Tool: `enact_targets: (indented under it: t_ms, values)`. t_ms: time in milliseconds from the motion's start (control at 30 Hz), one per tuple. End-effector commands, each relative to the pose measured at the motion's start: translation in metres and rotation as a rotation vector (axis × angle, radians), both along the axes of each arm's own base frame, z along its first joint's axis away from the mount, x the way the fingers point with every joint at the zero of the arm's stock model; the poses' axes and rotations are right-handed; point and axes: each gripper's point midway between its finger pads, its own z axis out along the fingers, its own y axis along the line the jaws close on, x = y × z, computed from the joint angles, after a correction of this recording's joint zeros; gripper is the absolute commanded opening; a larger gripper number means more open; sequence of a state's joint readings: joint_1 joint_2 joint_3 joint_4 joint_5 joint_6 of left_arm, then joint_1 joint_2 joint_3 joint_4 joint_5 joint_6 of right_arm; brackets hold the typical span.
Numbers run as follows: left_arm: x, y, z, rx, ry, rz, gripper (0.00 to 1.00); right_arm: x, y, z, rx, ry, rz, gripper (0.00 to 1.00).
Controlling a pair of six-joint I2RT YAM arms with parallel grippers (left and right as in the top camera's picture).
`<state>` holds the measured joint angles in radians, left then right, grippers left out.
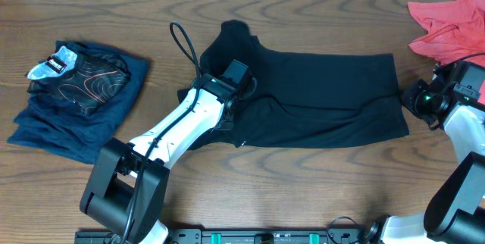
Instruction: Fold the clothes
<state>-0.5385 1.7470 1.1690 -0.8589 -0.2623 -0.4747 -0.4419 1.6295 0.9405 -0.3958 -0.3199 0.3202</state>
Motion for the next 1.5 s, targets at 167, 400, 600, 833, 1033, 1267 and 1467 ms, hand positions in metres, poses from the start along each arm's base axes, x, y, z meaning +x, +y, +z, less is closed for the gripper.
enact_targets:
  t_ms: [167,400,600,833,1033,1267,1467]
  values:
    - [-0.001,0.007,-0.004,0.021,0.009,0.021,0.59,-0.034,-0.02,-0.018,-0.103,0.18,-0.052,0.29]
    - [0.003,0.014,-0.004,0.011,-0.004,0.078,0.59,-0.082,-0.021,-0.047,-0.147,0.368,-0.088,0.29]
    - [0.003,0.015,-0.004,0.011,-0.002,0.081,0.59,-0.087,-0.019,-0.065,-0.165,0.337,-0.096,0.27]
    - [-0.003,0.018,-0.004,0.026,0.023,0.081,0.59,-0.131,-0.026,-0.08,-0.244,0.503,-0.136,0.01]
    - [-0.009,0.021,-0.011,0.033,0.033,0.096,0.59,-0.185,-0.046,-0.072,-0.356,0.721,-0.356,0.01]
    - [-0.015,0.026,-0.032,0.024,0.018,0.118,0.59,-0.2,-0.049,-0.07,-0.357,0.772,-0.399,0.03]
    - [-0.012,0.043,-0.034,0.023,0.021,0.183,0.59,-0.214,-0.054,-0.065,-0.38,0.819,-0.458,0.04]
